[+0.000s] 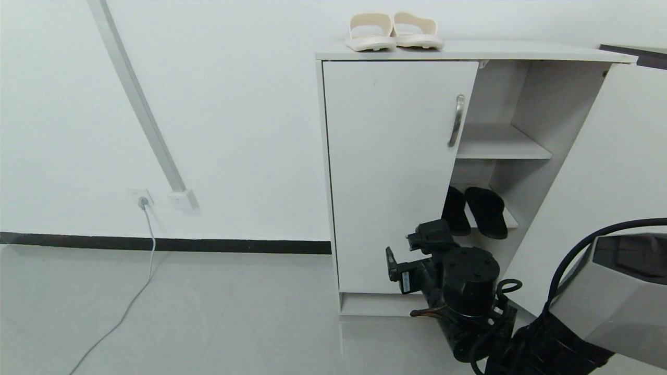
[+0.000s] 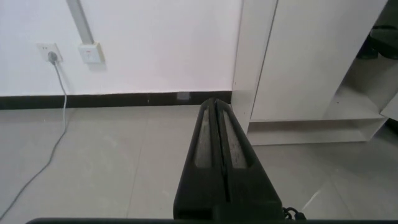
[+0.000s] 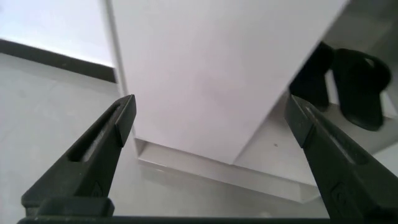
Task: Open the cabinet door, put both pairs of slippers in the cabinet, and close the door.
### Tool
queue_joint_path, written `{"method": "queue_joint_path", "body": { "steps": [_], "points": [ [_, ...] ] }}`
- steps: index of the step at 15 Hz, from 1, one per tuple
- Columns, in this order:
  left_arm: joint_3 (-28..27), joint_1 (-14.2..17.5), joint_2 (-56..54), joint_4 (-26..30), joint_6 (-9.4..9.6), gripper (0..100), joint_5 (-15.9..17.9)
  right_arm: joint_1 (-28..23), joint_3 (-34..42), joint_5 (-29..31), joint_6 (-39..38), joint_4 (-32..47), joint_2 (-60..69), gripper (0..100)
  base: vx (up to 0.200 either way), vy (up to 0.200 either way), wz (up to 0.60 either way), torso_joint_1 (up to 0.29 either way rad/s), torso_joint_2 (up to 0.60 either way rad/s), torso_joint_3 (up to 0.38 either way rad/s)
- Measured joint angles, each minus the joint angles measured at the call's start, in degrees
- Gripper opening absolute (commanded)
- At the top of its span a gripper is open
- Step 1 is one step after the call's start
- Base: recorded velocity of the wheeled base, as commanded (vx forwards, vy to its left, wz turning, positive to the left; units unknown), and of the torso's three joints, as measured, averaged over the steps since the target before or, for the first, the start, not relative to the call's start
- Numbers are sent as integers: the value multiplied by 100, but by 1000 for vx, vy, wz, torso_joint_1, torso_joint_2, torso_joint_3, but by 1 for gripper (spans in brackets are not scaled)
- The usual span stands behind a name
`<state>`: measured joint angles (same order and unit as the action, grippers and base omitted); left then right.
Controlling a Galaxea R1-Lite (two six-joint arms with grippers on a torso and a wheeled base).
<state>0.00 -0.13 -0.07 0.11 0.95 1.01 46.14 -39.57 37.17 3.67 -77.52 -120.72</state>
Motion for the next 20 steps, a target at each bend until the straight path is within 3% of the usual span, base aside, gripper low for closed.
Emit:
{"method": "queue_joint_path", "body": {
  "steps": [13, 20],
  "points": [
    [0, 6, 0, -1, 2, 0, 2, -41, 129, -2, 0, -157, 2, 100, 0, 0, 0, 0, 0, 0],
    [-2, 6, 0, -9, 2, 0, 7, -33, 118, 0, -1, -177, -80, 100, 0, 0, 0, 23, -328, -316]
  ]
}}
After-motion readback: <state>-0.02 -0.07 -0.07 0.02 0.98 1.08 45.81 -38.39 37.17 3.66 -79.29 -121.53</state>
